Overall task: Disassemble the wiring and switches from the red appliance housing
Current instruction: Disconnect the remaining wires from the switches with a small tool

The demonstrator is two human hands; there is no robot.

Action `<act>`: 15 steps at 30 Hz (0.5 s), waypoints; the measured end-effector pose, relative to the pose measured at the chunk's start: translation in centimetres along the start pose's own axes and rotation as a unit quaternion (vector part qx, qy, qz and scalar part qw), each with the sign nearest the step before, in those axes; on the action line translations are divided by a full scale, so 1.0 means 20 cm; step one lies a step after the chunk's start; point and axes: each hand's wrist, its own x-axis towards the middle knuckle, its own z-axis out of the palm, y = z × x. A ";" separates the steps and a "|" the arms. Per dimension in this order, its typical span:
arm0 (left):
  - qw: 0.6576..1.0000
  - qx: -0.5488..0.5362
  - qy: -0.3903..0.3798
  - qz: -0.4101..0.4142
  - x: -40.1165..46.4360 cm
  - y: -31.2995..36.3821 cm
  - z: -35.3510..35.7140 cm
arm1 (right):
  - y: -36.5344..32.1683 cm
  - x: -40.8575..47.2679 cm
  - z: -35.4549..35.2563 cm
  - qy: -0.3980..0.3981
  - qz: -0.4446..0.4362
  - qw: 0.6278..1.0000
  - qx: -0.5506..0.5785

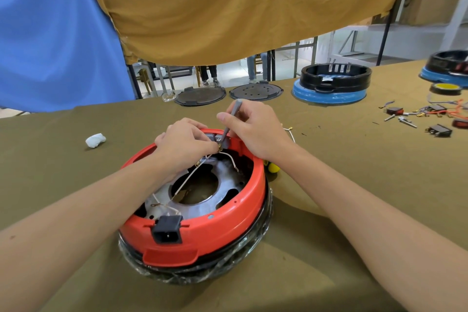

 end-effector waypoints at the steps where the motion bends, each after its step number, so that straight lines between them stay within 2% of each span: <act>1: 1.000 0.001 0.000 0.000 0.00 0.00 0.00 | 0.00 0.00 0.00 -0.006 -0.007 1.000 -0.010; 15: 1.000 0.002 -0.002 -0.003 0.00 -0.01 0.00 | 0.01 0.02 0.00 -0.002 0.051 0.998 0.047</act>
